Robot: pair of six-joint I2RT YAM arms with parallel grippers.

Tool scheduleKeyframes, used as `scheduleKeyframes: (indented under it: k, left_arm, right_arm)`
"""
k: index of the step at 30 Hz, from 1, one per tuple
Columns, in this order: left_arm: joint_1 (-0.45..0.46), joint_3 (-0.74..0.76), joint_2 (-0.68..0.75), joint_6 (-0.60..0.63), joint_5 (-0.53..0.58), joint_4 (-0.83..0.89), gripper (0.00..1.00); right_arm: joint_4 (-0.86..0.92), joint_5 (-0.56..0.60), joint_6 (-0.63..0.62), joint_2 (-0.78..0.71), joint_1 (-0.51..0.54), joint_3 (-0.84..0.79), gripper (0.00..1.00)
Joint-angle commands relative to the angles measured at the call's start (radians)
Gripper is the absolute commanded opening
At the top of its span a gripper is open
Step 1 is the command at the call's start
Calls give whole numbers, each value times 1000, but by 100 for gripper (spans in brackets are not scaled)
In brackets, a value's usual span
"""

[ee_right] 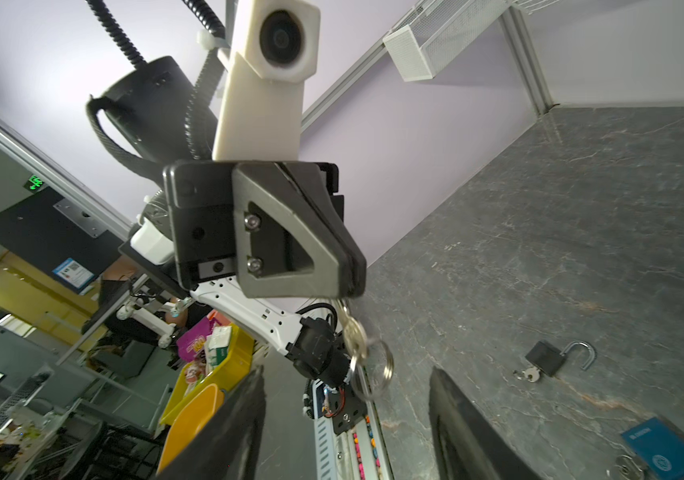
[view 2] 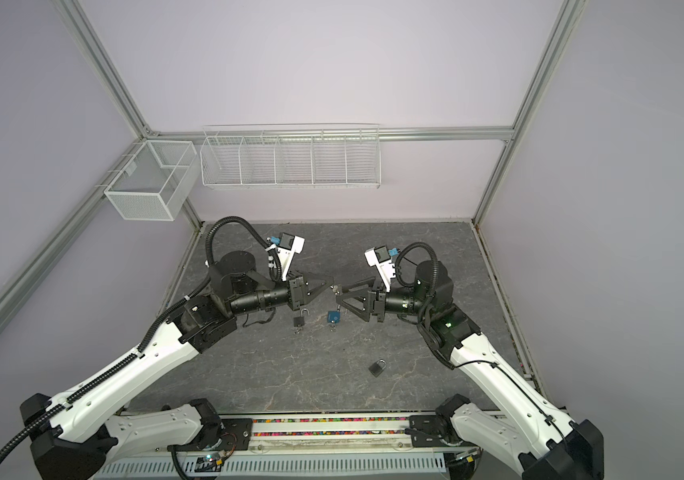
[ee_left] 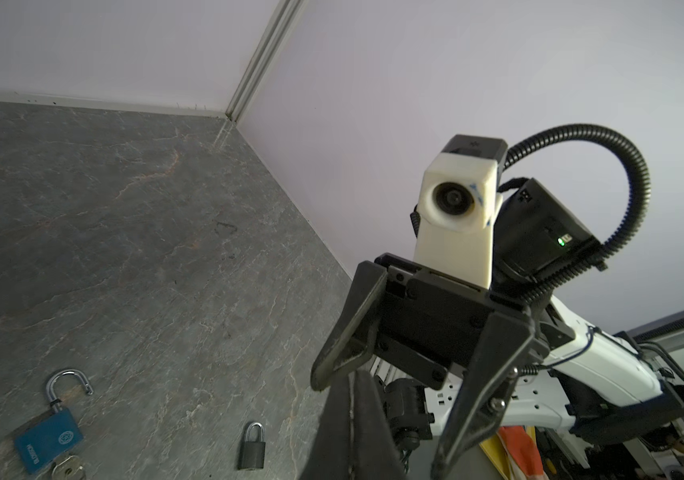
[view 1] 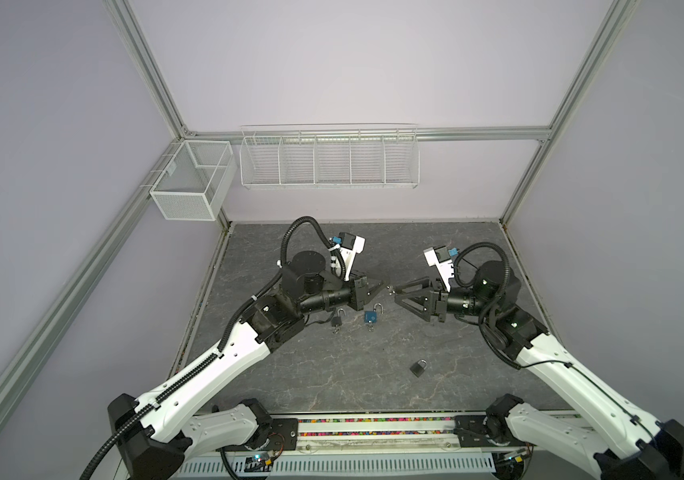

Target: Unlock with the key

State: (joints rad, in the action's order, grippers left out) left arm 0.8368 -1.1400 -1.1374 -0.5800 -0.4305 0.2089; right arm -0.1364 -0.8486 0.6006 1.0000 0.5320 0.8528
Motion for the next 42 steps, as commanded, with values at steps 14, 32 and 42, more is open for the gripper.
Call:
scheduleKeyframes:
  k: [14, 32, 42]
  left_arm:
    - [-3, -55, -16, 80, -54, 37, 0]
    - [-4, -50, -27, 77, -72, -10, 0]
    - [-5, -64, -45, 112, -58, 4, 0]
  right_arm:
    - [20, -96, -21, 63, -6, 48, 30]
    - [24, -101, -16, 73, -5, 51, 12]
    - [66, -84, 7, 38, -42, 45, 6]
